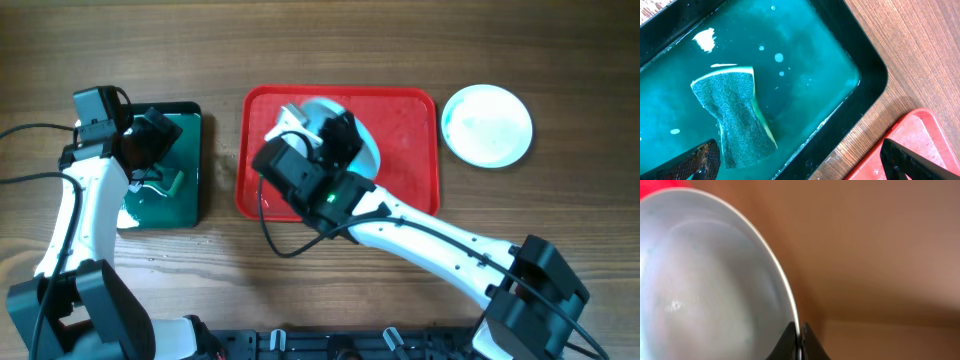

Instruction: Clean dirty plates on tray and stack at the side

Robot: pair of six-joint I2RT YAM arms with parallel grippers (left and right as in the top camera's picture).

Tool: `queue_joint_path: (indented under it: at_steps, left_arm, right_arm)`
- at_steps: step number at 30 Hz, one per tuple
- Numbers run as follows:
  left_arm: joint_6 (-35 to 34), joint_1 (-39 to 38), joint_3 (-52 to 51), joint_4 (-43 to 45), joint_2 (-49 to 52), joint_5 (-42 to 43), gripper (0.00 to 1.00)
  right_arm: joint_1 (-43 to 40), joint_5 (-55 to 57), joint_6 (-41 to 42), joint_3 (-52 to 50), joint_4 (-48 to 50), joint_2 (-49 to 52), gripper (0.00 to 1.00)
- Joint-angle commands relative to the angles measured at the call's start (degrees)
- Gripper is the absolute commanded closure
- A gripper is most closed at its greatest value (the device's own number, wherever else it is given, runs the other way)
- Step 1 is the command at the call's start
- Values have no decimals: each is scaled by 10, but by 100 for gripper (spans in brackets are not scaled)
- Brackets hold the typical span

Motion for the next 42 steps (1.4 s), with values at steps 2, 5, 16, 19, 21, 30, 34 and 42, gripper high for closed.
queue_joint_path:
  at_steps: [2, 5, 16, 19, 21, 30, 34, 42]
  left_arm:
    - [1, 5, -2, 0, -3, 7, 0]
    - [1, 5, -2, 0, -3, 7, 0]
    - [1, 5, -2, 0, -3, 7, 0]
    - [1, 5, -2, 0, -3, 7, 0]
    - [1, 5, -2, 0, -3, 7, 0]
    - [1, 5, -2, 0, -3, 7, 0]
    - [1, 5, -2, 0, -3, 7, 0]
    - [1, 5, -2, 0, -3, 7, 0]
  right_arm:
    - [-69, -132, 360, 13, -108, -28, 96]
    - [-136, -249, 390, 16, -109, -75, 96]
    - [-598, -563, 477, 10, -146, -188, 96]
    - [-688, -572, 478, -14, -144, -150, 96]
    - [-717, -579, 479, -22, -143, -115, 96]
    - [-731, -720, 431, -23, -107, 31, 72]
    - [-731, -717, 431, -23, -112, 28, 45]
    - [-731, -715, 431, -22, -175, -121, 24]
